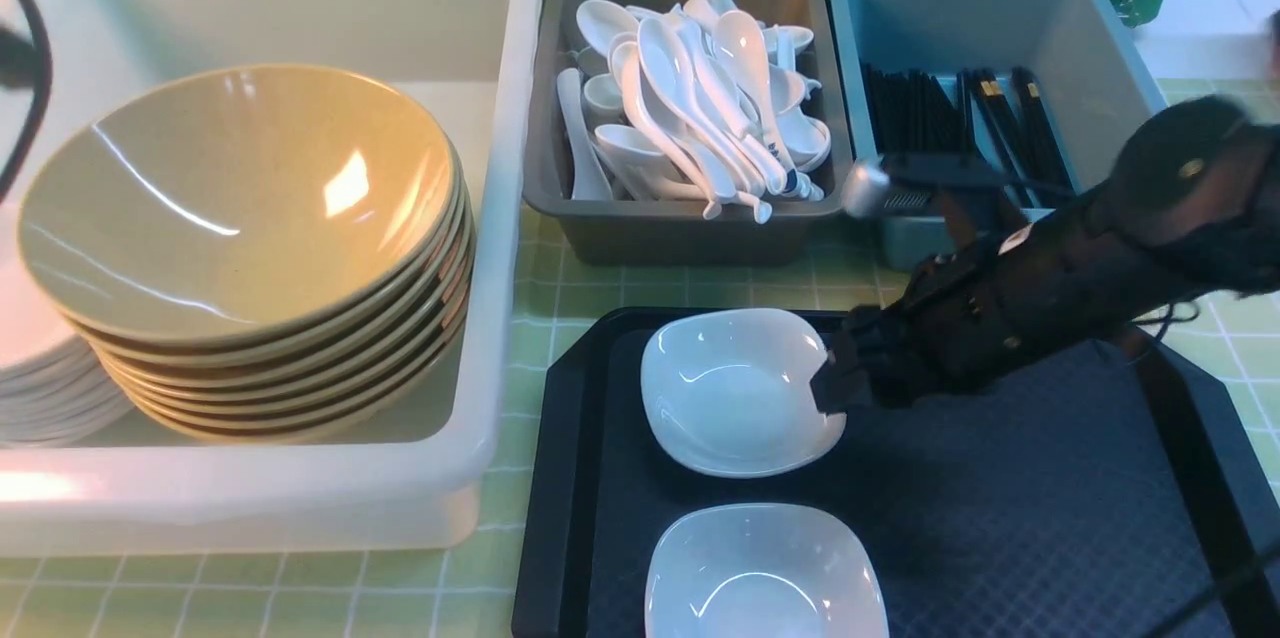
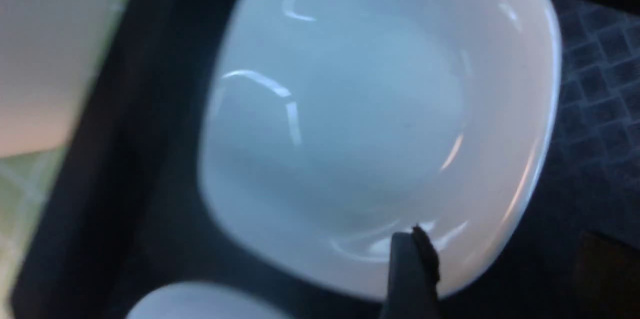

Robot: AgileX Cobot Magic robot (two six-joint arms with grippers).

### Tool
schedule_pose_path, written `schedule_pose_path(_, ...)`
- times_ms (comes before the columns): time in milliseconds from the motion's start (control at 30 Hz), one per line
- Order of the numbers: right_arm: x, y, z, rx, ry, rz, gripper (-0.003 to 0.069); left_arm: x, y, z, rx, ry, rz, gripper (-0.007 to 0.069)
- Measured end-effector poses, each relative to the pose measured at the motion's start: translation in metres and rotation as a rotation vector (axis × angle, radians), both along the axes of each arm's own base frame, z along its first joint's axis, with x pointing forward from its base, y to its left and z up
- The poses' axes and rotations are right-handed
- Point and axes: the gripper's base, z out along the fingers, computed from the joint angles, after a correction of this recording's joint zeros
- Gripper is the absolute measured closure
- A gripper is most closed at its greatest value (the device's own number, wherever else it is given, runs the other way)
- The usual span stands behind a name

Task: On green table put chopsticks spoon bowls plates into blue grey white boxes.
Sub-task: 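Place the tan bowl onto the bowl stack in the left bin with the left gripper, then reach for and grasp the small white dish on the black tray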

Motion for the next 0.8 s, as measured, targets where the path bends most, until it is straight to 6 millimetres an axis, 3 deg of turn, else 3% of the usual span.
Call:
schedule_pose_path(33, 0.001, 0.0, -0.001, 0.0, 0.002, -0.003, 0.0242, -0.002, -0.003, 0.002, 0.005, -0.01, -0.016, -0.0024)
schedule_pose_path(133, 0.007, 0.001, -0.021, -0.012, 0.035, -0.038, 0.0242, -0.022, -0.042, 0.009, 0.076, -0.077, -0.301, -0.0017)
schedule_pose_path(233, 0.01, 0.002, -0.03, -0.004, 0.058, -0.068, 0.0242, -0.039, -0.067, 0.002, 0.109, -0.088, -0.497, 0.0021)
schedule_pose_path(433, 0.016, 0.006, -0.035, 0.056, 0.067, -0.114, 0.0275, -0.063, -0.093, -0.042, 0.131, 0.004, -0.743, 0.0111)
schedule_pose_path(500, 0.017, 0.008, -0.036, 0.079, 0.058, -0.096, 0.0351, -0.067, -0.097, -0.061, 0.126, 0.06, -0.781, 0.0147)
schedule_pose_path(667, 0.017, 0.011, -0.034, 0.118, 0.05, -0.072, 0.0562, -0.066, -0.098, -0.066, 0.13, 0.061, -0.782, 0.0204)
schedule_pose_path(800, 0.015, 0.004, -0.013, 0.138, 0.008, -0.049, 0.061, -0.065, -0.098, -0.066, 0.132, 0.051, -0.778, 0.0238)
